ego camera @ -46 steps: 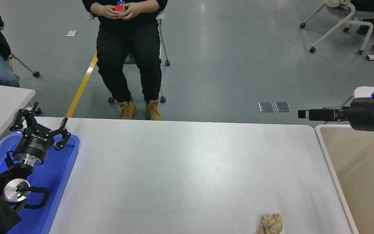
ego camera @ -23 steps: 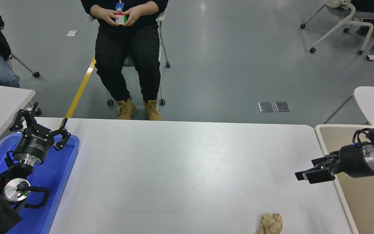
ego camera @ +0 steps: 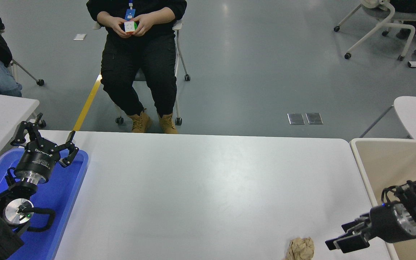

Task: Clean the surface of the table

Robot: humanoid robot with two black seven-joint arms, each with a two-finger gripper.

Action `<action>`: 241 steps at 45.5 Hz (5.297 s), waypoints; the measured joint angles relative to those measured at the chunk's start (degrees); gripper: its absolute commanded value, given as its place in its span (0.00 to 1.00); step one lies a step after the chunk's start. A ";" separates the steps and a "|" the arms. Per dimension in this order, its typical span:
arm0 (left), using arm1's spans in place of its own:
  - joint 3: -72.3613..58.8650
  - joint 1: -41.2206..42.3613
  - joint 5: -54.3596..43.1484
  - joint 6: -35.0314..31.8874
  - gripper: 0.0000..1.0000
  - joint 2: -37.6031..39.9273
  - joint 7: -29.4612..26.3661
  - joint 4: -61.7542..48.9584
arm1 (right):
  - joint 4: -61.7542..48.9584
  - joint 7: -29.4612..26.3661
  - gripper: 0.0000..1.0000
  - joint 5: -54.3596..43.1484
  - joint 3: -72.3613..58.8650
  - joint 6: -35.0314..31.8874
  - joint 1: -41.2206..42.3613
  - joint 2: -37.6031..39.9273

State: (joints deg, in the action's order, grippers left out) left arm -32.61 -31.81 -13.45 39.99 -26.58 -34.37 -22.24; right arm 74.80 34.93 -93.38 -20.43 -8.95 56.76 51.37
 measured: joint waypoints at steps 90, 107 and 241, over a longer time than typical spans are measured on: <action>0.00 0.00 0.00 0.00 1.00 -0.02 0.00 0.00 | -17.51 0.32 0.02 0.56 0.74 23.14 -13.57 -14.37; 0.00 0.00 0.00 0.00 1.00 0.01 0.00 0.00 | -19.93 3.85 0.00 0.91 -1.26 24.02 -12.76 -14.79; 0.00 0.00 0.00 0.00 1.00 0.01 0.00 0.00 | -71.64 -17.22 0.00 67.19 13.03 -0.20 -0.37 -13.43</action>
State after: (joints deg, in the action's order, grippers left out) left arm -32.61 -31.82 -13.45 39.99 -26.56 -34.36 -22.24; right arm 3.17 17.70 -26.19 -7.40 -9.15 56.39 37.94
